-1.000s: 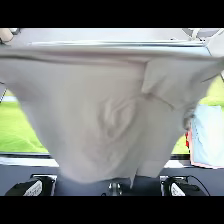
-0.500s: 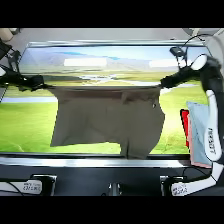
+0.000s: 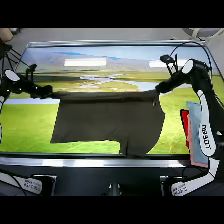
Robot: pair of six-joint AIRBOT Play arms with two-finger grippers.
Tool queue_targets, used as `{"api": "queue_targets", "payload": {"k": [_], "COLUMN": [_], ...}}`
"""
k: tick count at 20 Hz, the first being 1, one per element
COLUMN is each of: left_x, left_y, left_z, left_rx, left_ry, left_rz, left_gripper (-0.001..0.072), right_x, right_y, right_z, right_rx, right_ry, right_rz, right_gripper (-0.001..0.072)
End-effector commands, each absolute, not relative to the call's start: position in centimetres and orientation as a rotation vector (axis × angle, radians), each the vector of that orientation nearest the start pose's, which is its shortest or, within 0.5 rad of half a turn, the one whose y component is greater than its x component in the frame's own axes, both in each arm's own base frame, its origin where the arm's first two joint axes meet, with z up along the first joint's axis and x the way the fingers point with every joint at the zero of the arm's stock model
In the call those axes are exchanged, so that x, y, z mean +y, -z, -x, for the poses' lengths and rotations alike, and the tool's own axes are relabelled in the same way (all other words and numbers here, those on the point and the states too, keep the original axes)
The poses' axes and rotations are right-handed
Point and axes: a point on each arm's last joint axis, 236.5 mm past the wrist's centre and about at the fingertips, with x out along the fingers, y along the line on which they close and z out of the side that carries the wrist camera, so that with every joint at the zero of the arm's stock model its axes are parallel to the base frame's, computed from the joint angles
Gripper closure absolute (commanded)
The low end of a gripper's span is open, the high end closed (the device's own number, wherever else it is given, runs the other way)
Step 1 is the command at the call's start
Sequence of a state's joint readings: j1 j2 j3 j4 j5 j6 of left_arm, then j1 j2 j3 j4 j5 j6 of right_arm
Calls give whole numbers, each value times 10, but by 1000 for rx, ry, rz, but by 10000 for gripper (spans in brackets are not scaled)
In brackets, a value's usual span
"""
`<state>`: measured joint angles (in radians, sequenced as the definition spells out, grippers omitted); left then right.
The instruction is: Fold the shirts.
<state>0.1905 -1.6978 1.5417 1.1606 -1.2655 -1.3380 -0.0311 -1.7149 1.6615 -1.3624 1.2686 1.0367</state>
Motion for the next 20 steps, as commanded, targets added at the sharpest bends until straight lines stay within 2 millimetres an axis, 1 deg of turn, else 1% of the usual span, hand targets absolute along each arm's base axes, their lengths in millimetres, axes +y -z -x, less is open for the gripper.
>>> {"api": "queue_targets", "payload": {"k": [1, 2, 3, 4, 5, 6, 7, 8, 9, 10, 11, 12, 13, 14, 15, 16, 17, 18, 19, 20], "left_x": [-19, -18, -18, -17, -16, -14, -11, -5, 4, 16, 28, 36, 34, 29, 21, 9, -3, -7, -6, -4], "left_y": [48, 62, 75, 84, 86, 82, 73, 61, 47, 34, 24, 18, 16, 23, 36, 47, 58, 68, 76, 81], "left_z": [-403, -396, -391, -391, -394, -399, -404, -410, -415, -416, -409, -402, -388, -367, -341, -318, -297, -281, -269, -261], "left_rx": [1575, 1606, 1620, 1622, 1613, 1596, 1582, 1565, 1547, 1538, 1542, 1544, 1554, 1581, 1616, 1637, 1639, 1637, 1638, 1645], "left_ry": [330, 303, 283, 273, 267, 266, 259, 245, 229, 197, 158, 119, 122, 138, 138, 165, 206, 209, 188, 175], "left_rz": [313, 330, 345, 352, 360, 363, 366, 377, 384, 390, 393, 411, 415, 406, 424, 442, 445, 433, 425, 421], "left_gripper": [687, 688, 688, 687, 681, 551, 300, 229, 229, 230, 231, 231, 231, 231, 230, 231, 231, 231, 231, 231], "right_x": [28, 33, 39, 46, 50, 56, 55, 51, 40, 26, 13, 3, -2, -4, 0, 10, 26, 40, 49, 50], "right_y": [39, 59, 74, 84, 84, 79, 70, 57, 41, 26, 15, 10, 13, 22, 34, 42, 43, 41, 35, 29], "right_z": [-400, -391, -386, -386, -390, -396, -403, -403, -399, -393, -383, -368, -349, -326, -302, -283, -269, -261, -258, -258], "right_rx": [1562, 1587, 1593, 1579, 1564, 1541, 1511, 1500, 1505, 1513, 1531, 1556, 1585, 1616, 1640, 1649, 1637, 1608, 1576, 1556], "right_ry": [-536, -527, -515, -508, -488, -480, -477, -487, -492, -467, -445, -429, -423, -418, -422, -441, -485, -525, -548, -548], "right_rz": [242, 197, 146, 98, 58, 20, 23, 66, 140, 185, 194, 176, 153, 132, 106, 70, 16, -25, -54, -50], "right_gripper": [697, 697, 697, 696, 693, 585, 340, 186, 160, 166, 200, 248, 286, 308, 314, 340, 351, 350, 350, 350]}}
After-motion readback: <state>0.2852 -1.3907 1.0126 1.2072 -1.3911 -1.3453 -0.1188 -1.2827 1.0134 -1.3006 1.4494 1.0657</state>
